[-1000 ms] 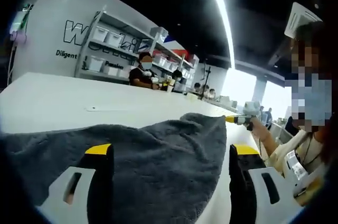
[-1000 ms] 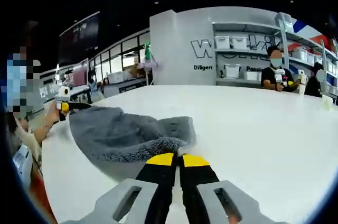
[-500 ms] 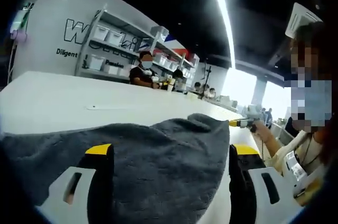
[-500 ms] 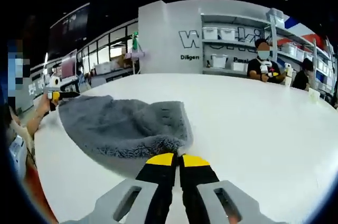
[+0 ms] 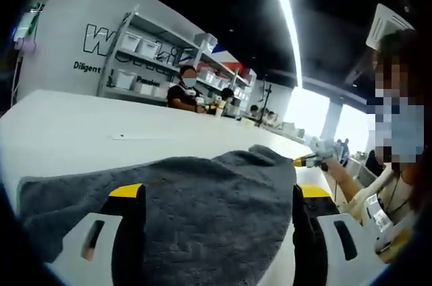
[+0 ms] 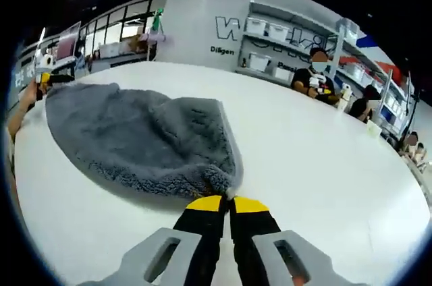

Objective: Fold the towel on the table until its edges align and the towel forms a compact rectangular stack.

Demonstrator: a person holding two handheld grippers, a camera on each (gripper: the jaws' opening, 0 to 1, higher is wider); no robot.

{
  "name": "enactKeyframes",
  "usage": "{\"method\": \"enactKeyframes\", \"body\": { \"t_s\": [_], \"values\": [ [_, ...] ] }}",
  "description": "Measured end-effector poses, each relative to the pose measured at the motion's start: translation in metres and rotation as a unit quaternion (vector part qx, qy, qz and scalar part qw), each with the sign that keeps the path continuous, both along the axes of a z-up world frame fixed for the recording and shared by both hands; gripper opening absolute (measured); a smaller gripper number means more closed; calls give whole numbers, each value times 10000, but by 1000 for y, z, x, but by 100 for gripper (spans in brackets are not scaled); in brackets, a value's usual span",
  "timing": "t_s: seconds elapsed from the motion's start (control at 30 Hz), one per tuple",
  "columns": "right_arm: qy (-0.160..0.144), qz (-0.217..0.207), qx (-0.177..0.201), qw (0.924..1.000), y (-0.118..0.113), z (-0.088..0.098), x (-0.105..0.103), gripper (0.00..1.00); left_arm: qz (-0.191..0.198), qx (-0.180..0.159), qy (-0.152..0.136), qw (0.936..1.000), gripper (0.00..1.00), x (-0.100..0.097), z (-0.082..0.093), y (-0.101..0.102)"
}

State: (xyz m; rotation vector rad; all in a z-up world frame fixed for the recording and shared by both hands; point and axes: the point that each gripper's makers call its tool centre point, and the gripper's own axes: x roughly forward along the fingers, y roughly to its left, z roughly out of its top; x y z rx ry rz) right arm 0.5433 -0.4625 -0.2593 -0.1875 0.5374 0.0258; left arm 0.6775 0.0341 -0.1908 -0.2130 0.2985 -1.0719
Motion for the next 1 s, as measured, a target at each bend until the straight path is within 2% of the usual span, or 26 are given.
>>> {"method": "enactKeyframes", "body": {
  "t_s": [0.1, 0.23, 0.27, 0.37, 0.53, 0.63, 0.73, 0.83, 0.9, 1.0],
  "values": [
    [-50, -20, 235, 9997, -1, -2, 1, 6, 5, 0, 30, 10000, 88, 1, 0, 1],
    [-250, -49, 496, 9984, -3, 3, 0, 32, 2, 17, 42, 10000, 88, 1, -2, 1],
    [-274, -77, 521, 9982, -3, 5, -1, 37, 4, 21, 41, 10000, 88, 1, -2, 1],
    [-339, -156, 469, 9982, -3, 13, -4, 44, 19, 22, 50, 10000, 88, 2, -3, 1],
    [-663, -168, 401, 9969, 8, 39, -5, 63, 50, 19, 71, 10000, 88, 4, -3, 3],
    [-799, 16, 634, 9948, 26, 51, 0, 77, 55, 24, 87, 9999, 88, 4, -4, 3],
    [-747, 269, 697, 9944, 44, 53, 4, 81, 38, 13, 103, 9999, 88, 4, -4, 3],
    [-607, 671, 765, 9930, 73, 52, 11, 87, 38, 5, 96, 9999, 88, 4, -3, 3],
    [-320, 949, 707, 9925, 90, 47, 13, 91, 41, 3, 91, 10000, 88, 4, -3, 3],
    [-283, 1235, 546, 9904, 111, 52, 19, 94, 38, -9, 85, 10000, 88, 3, -2, 3]
  ]
}}
